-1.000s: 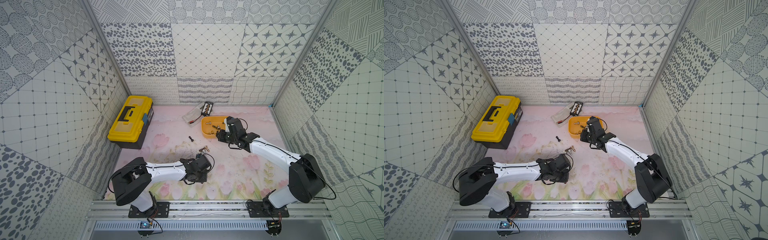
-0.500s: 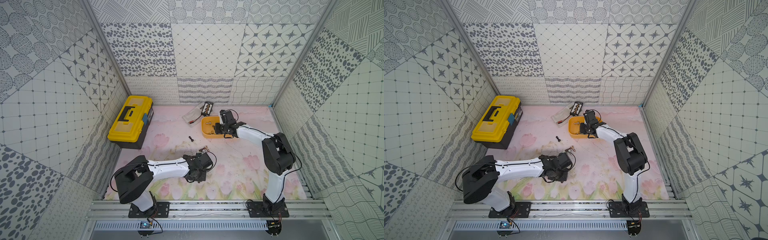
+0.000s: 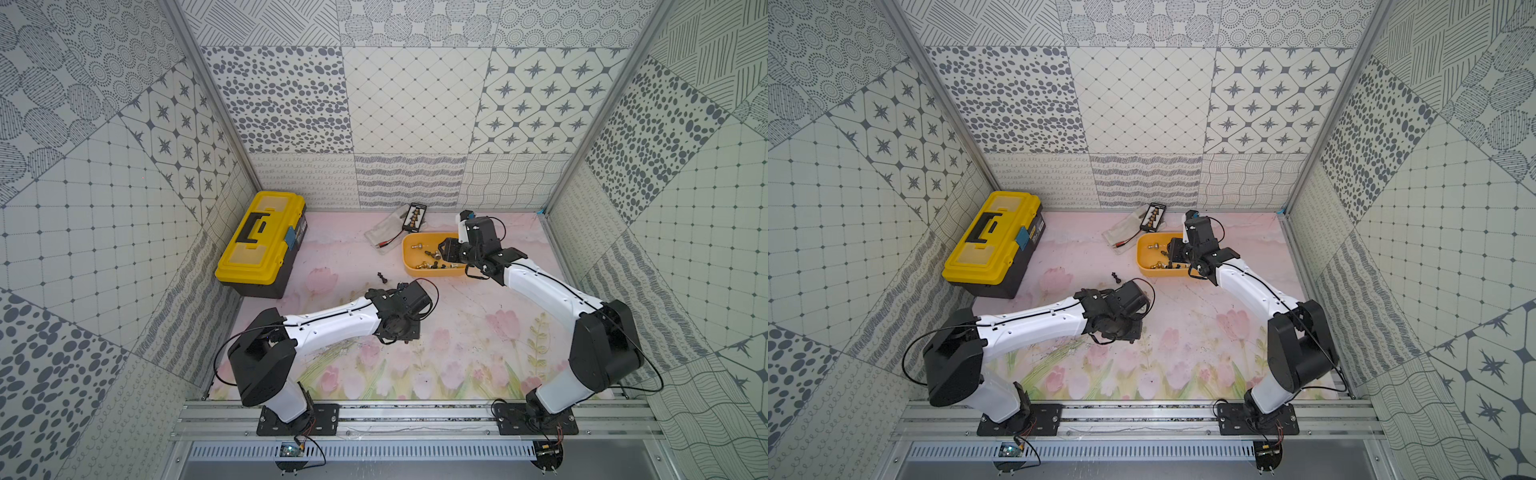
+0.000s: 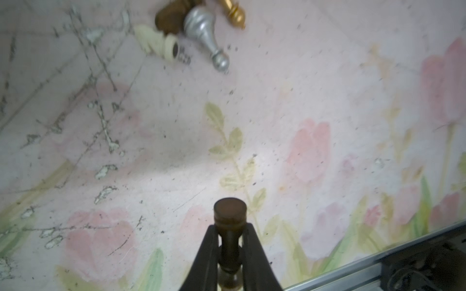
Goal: Put the chess pieces into the storage box
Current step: Place the chess piece in the storage box.
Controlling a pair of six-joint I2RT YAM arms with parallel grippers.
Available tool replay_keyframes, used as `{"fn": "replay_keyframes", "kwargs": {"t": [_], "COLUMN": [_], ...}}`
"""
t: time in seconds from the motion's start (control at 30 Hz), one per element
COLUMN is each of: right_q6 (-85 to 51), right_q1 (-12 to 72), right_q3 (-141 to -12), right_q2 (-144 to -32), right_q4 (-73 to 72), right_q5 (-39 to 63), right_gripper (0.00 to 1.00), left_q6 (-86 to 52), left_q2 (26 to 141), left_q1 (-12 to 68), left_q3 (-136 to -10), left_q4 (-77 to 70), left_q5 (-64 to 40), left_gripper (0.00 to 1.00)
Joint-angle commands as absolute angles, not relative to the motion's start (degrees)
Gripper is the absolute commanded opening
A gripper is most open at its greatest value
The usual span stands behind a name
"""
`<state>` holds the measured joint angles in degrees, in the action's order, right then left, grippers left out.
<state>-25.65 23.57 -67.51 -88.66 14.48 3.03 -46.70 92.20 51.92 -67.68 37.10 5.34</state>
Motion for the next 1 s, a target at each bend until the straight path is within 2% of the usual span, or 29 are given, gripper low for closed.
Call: {"fn": "replay_keyframes", "kwargs": {"t": [0.0,0.27,0.47,0.7,0.83,0.97], "right_q6": [-28.8,-29.7,-31.3,-31.0,-30.4,-28.9], "right_q1": [21.4,20.8,20.9,21.0,22.0,23.7], "right_q3": [-63.5,-60.3,-59.2,-58.8,-59.2,-59.5], "right_q2": [-85.8,-83.6,-83.4,-83.3,-82.4,-81.6], "right_q4": [11.5,10.9,10.6,11.8,12.7,13.9], "right_q5": [5.6,8.1,9.2,9.3,9.7,9.5], "right_gripper": [0.48,0.48,0.48,0.49,0.49,0.49], "left_q6": [-38.1,-28.2,-24.7,-24.9,-24.8,-25.0], "left_q2": [94.8,113.1,128.6,135.7,138.2,136.9], "left_q1": [46.8,36.4,33.6,32.9,32.9,32.9], "left_q3": [-78.3,-102.7,-122.2,-131.0,-134.6,-133.6], "left_q4": [39.8,39.3,46.0,46.0,48.5,48.9], "left_q5": [7.8,0.2,-1.5,-1.8,-1.2,0.0], "left_gripper": [0.0,0.0,0.0,0.1,0.24,0.32]}}
